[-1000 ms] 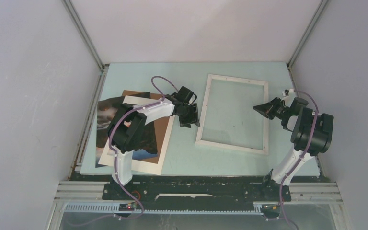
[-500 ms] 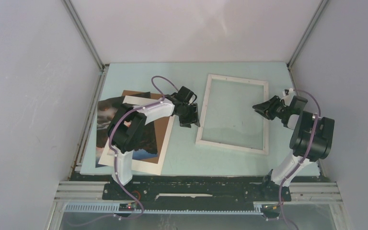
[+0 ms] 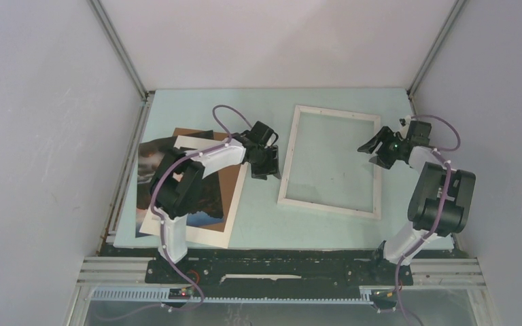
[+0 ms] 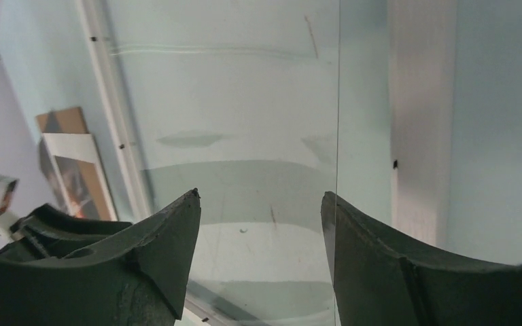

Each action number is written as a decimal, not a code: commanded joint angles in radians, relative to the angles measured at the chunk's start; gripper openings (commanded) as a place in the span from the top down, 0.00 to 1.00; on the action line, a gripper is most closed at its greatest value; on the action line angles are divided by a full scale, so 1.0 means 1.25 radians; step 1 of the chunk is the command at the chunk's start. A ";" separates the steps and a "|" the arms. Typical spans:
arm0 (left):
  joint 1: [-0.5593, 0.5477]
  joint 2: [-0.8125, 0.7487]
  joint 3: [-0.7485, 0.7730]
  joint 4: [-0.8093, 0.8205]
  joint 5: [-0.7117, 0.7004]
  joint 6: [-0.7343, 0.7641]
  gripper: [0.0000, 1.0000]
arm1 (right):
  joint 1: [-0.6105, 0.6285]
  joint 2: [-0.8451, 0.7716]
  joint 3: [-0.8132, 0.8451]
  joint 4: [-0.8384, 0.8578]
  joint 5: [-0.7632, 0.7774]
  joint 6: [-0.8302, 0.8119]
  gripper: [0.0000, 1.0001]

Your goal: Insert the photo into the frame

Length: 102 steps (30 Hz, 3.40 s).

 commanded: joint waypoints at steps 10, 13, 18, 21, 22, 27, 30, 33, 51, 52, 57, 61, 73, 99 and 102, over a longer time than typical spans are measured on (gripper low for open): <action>0.003 -0.268 0.004 -0.107 -0.103 0.085 0.24 | 0.056 -0.119 0.111 -0.318 0.400 -0.118 0.01; 0.006 -0.330 -0.009 -0.117 -0.104 0.097 0.22 | 0.062 -0.126 0.104 -0.319 0.406 -0.114 0.00; 0.014 -0.423 -0.030 -0.129 -0.108 0.114 0.18 | 0.066 -0.143 0.072 -0.289 0.376 -0.101 0.00; 0.017 -0.466 -0.046 -0.125 -0.114 0.118 0.16 | 0.065 -0.131 0.053 -0.254 0.340 -0.095 0.02; 0.017 -0.471 -0.052 -0.121 -0.113 0.118 0.15 | 0.064 -0.122 0.051 -0.244 0.332 -0.092 0.02; 0.016 -0.459 -0.087 -0.090 -0.083 0.108 0.14 | 0.043 -0.119 0.009 -0.193 0.272 -0.047 0.06; 0.016 -0.419 -0.121 -0.039 -0.045 0.076 0.13 | 0.016 -0.136 -0.026 -0.163 0.218 -0.026 0.12; 0.015 -0.365 -0.146 0.021 0.010 0.041 0.13 | 0.007 -0.141 -0.036 -0.185 0.219 -0.038 0.17; -0.005 -0.129 -0.131 0.163 0.052 -0.039 0.10 | 0.057 -0.251 -0.193 -0.173 0.185 -0.006 0.20; -0.006 -0.125 -0.131 0.167 0.054 -0.039 0.10 | 0.060 -0.259 -0.194 -0.177 0.172 -0.002 0.20; -0.008 -0.129 -0.154 0.188 0.039 -0.026 0.10 | 0.056 -0.349 -0.193 -0.224 0.271 -0.005 0.18; -0.012 -0.131 -0.173 0.198 0.027 -0.014 0.10 | 0.032 -0.356 -0.196 -0.270 0.305 -0.020 0.19; -0.031 -0.118 -0.185 0.214 0.008 -0.003 0.11 | 0.048 -0.348 -0.238 -0.318 0.337 0.051 0.19; -0.040 -0.140 -0.185 0.221 0.029 -0.016 0.10 | 0.090 -0.455 -0.196 -0.257 0.315 0.084 0.18; -0.039 -0.140 -0.184 0.221 0.039 -0.021 0.10 | 0.034 -0.356 -0.125 -0.128 0.239 0.086 0.17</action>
